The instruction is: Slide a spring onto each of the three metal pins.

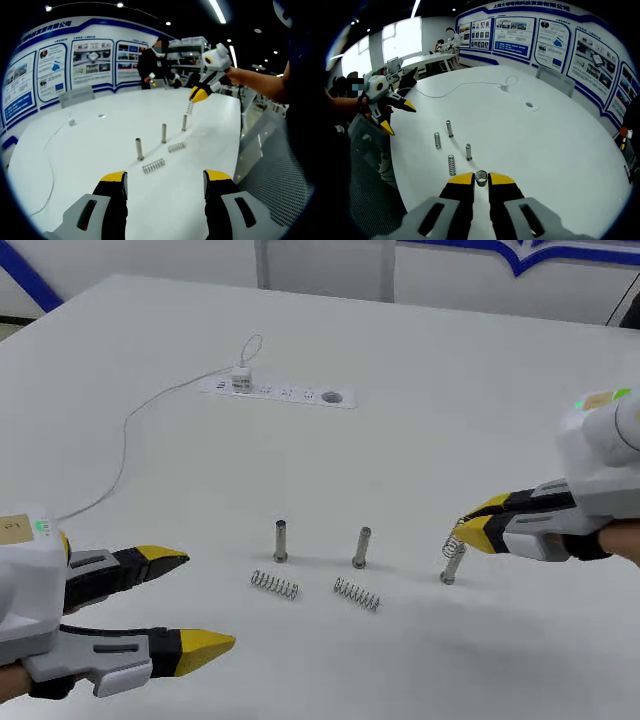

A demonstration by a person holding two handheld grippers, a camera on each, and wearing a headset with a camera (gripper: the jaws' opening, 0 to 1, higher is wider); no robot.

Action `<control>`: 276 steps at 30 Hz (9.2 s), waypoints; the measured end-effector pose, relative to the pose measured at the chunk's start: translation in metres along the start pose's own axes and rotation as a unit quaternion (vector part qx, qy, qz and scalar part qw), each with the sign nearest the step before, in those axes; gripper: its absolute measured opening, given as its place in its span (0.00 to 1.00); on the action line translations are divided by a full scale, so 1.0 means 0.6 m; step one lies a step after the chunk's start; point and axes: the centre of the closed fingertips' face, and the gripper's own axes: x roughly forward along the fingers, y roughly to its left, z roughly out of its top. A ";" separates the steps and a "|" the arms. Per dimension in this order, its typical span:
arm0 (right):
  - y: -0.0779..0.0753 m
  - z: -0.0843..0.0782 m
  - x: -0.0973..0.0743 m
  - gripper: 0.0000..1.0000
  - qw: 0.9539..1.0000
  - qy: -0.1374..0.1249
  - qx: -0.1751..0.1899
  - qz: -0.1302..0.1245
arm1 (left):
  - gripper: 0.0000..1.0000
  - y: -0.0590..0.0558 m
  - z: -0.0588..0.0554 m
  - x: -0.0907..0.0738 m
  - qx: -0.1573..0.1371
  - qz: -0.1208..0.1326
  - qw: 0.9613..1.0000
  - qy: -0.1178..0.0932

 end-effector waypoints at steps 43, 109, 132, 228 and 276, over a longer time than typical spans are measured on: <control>-0.047 -0.024 0.022 0.12 0.999 0.020 0.021 -0.020 | 0.63 0.004 -0.015 -0.003 -0.010 0.005 1.000 0.005; -0.040 -0.118 0.085 0.14 0.997 0.064 0.045 -0.010 | 0.62 0.001 -0.017 0.003 -0.015 0.002 1.000 0.012; 0.034 -0.140 0.093 0.14 0.996 0.082 0.035 0.025 | 0.62 0.000 -0.014 0.006 -0.013 -0.003 1.000 0.005; 0.096 -0.040 0.145 0.12 0.995 0.061 -0.038 0.075 | 0.61 0.000 -0.018 0.004 -0.016 -0.004 1.000 0.007; 0.055 0.073 0.106 0.12 0.990 0.074 -0.090 0.081 | 0.60 0.002 -0.015 -0.002 -0.017 0.002 1.000 0.000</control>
